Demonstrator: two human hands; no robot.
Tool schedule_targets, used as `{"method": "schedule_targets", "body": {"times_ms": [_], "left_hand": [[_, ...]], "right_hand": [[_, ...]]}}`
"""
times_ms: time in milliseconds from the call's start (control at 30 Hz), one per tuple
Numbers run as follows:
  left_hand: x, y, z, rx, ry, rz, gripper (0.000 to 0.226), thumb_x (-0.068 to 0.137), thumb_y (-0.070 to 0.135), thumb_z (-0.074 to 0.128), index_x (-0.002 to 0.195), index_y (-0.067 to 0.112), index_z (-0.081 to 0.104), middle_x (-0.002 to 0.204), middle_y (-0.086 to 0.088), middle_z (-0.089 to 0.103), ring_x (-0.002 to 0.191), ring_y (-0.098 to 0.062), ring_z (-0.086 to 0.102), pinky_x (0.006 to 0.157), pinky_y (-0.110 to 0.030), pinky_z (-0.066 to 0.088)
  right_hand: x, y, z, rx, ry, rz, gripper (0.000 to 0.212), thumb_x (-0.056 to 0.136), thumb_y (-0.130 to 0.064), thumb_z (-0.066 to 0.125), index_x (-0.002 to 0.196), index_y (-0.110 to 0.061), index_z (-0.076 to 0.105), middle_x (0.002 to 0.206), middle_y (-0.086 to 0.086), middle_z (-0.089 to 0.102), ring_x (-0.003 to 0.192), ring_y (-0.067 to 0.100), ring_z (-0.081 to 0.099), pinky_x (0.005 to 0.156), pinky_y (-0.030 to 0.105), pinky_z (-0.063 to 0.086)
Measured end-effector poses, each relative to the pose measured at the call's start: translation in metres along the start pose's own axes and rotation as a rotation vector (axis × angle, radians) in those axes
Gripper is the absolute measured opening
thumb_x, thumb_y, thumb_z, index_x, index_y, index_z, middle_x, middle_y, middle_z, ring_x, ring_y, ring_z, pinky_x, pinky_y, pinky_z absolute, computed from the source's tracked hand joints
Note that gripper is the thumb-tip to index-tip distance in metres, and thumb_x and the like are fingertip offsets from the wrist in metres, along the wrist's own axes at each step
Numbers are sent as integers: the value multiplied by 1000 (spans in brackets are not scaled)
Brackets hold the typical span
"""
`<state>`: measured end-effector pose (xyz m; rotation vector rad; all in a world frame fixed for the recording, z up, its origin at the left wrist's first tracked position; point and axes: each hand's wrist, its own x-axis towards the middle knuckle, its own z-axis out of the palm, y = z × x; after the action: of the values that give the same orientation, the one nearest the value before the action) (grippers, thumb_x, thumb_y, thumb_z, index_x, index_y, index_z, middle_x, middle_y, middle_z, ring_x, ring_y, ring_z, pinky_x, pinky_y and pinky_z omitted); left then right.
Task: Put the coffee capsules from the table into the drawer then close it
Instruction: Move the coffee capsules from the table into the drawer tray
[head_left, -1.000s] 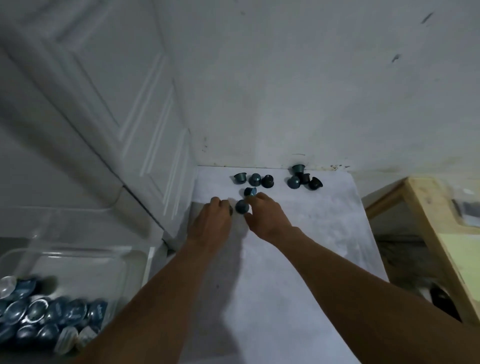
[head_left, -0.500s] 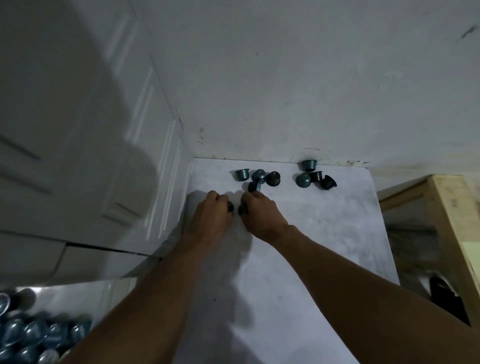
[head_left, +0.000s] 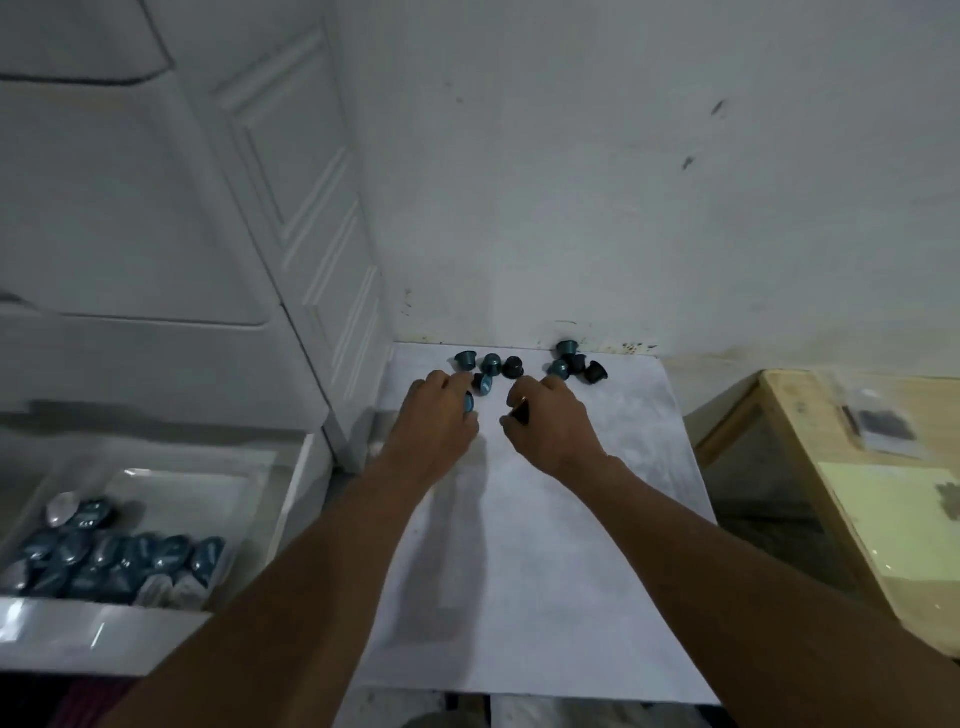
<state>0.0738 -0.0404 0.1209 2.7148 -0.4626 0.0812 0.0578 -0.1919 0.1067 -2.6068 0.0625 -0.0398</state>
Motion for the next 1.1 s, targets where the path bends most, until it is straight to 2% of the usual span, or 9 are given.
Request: {"method": "schedule_targets", "body": {"times_ms": [200, 267, 400, 567, 700, 867, 1000, 1100], "left_hand": [[-84, 28, -30, -101, 78, -22, 48, 88, 15, 60, 133, 10, 42, 129, -11, 49, 111, -26, 54, 91, -30, 41], [-112, 31, -41, -142, 115, -28, 48, 85, 12, 64, 129, 8, 44, 127, -12, 52, 109, -26, 54, 90, -29, 41], [-156, 29, -60, -129, 209, -44, 41, 83, 16, 68, 120, 9, 50, 117, -9, 57, 102, -25, 57, 86, -28, 42], [-192, 8, -86, -100, 251, -82, 39, 86, 21, 66, 121, 9, 53, 118, -9, 59, 106, -25, 56, 90, -29, 42], [-214, -24, -109, -76, 285, -126, 36, 87, 21, 65, 120, 9, 55, 119, -9, 59, 106, -23, 55, 90, -26, 39], [-234, -80, -137, -70, 316, -164, 37, 84, 16, 68, 117, 7, 55, 115, -12, 59, 104, -29, 55, 88, -34, 41], [-236, -138, -154, -65, 280, -204, 46, 85, 19, 68, 126, 7, 50, 124, -12, 56, 111, -28, 54, 94, -33, 40], [-229, -189, -166, -70, 247, -166, 41, 85, 18, 68, 121, 7, 53, 118, -12, 59, 105, -27, 56, 88, -31, 41]], "right_hand": [[-84, -17, -20, 47, 146, -87, 17, 78, -17, 65, 91, -10, 57, 89, 9, 61, 78, 24, 52, 63, 27, 33], [-110, -27, -23, 79, 149, -111, 22, 78, -17, 66, 96, -9, 56, 92, 9, 61, 79, 25, 53, 65, 27, 33], [-145, -51, -27, 114, 156, -170, 48, 78, -19, 68, 123, -9, 54, 111, 9, 58, 98, 25, 56, 78, 26, 38], [-164, -90, -22, 109, 167, -242, 40, 75, -16, 68, 113, -7, 58, 108, 9, 58, 98, 25, 54, 79, 30, 42], [-168, -130, -9, 114, 155, -317, 40, 75, -13, 69, 113, -6, 58, 108, 11, 56, 97, 25, 54, 75, 24, 36], [-165, -192, 21, 123, 109, -372, 42, 76, -13, 71, 115, -6, 57, 111, 12, 55, 98, 26, 55, 79, 26, 41], [-153, -243, 59, 113, 109, -372, 39, 77, -13, 70, 113, -5, 57, 110, 12, 55, 96, 26, 55, 78, 26, 41], [-139, -277, 91, 104, 115, -336, 39, 76, -12, 71, 113, -5, 58, 110, 12, 56, 95, 26, 55, 77, 25, 40]]}}
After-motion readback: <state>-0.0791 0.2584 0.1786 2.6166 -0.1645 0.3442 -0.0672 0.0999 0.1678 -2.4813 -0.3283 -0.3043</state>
